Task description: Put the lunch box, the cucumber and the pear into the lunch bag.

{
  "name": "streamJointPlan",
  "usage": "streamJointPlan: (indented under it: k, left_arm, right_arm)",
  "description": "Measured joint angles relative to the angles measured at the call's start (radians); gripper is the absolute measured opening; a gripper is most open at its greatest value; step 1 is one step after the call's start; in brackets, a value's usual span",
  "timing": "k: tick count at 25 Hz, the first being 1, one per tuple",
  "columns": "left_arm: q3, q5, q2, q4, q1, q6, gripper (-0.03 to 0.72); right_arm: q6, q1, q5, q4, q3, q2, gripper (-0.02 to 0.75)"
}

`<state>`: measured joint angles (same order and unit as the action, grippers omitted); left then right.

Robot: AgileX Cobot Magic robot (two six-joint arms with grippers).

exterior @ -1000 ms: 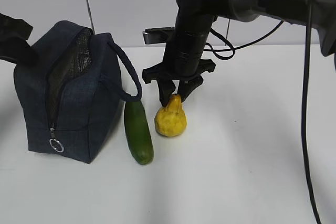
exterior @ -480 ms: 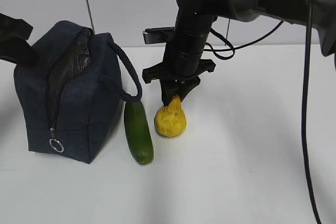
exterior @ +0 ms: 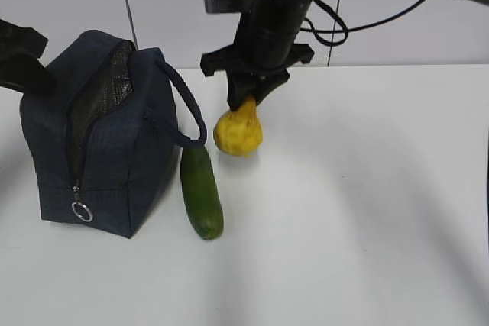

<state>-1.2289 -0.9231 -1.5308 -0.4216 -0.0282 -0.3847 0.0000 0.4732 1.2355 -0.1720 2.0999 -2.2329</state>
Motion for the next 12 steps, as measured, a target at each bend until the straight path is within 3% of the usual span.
streamJointPlan:
  k: [7,12]
  left_arm:
    - [0.0,0.0,0.0,0.0,0.0,0.0,0.022]
    - [0.0,0.0,0.0,0.0,0.0,0.0,0.022]
  right_arm:
    - [-0.005,0.0,0.011,-0.037,0.207,0.042,0.249]
    - [-0.032,0.0,0.016,-0.211,0.372,0.044,0.249]
